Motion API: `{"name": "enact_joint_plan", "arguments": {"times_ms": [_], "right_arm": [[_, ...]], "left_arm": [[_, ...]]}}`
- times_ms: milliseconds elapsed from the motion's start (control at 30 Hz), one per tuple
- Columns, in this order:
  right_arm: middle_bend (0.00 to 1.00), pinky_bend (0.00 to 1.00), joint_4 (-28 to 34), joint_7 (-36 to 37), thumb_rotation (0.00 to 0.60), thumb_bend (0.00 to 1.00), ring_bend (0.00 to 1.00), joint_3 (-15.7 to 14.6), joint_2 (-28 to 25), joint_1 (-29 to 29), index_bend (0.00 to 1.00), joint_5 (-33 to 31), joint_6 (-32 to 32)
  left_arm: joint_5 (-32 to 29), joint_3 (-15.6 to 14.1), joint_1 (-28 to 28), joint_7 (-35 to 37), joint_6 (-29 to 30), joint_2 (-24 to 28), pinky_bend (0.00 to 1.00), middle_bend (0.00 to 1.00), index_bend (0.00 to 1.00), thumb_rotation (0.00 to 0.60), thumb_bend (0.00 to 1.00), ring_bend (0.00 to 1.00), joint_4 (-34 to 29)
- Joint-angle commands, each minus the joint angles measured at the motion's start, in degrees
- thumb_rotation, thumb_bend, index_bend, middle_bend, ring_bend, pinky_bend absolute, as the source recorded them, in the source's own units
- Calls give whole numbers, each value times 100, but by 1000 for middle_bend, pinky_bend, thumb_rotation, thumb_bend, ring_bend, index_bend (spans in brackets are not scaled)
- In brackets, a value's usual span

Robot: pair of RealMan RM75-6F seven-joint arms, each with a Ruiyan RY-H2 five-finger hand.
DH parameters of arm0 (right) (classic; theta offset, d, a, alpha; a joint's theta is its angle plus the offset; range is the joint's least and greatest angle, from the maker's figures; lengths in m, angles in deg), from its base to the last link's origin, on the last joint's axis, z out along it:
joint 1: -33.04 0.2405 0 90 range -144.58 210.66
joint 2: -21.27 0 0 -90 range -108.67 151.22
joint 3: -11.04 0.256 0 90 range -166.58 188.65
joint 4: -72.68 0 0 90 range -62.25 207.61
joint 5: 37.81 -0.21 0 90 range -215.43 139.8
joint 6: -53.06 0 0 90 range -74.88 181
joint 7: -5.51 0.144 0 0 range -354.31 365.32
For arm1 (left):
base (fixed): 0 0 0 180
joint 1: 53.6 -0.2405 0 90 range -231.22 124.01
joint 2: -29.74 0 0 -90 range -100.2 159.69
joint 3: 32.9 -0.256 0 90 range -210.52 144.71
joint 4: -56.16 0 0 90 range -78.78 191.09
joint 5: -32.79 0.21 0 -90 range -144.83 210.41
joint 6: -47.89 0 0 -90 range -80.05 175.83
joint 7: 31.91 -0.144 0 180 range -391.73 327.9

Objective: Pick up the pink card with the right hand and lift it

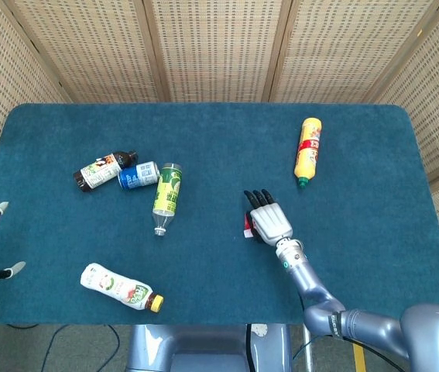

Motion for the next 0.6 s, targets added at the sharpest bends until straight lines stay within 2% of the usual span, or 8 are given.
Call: {"name": "enact_joint_plan", "arguments": {"times_ms": [33,467,600], "right_arm": [[107,0,-220,30,600,740,0,159,48,99,835,8,32],[116,0,-1541,264,600,713,0,954,229,650,845,-199,-20],[120,0,-1796,256,600,709,0,1058,202,763,845,-221,-38]], "left_arm": [[-11,0,-2,7,-4,0,0,0,0,600,0,0,1],[-167,36,53,38,-139,-11,0,0,0,600,0,0,58],[-220,50,73,48,-183,-15,0,0,0,600,0,0,75]]}}
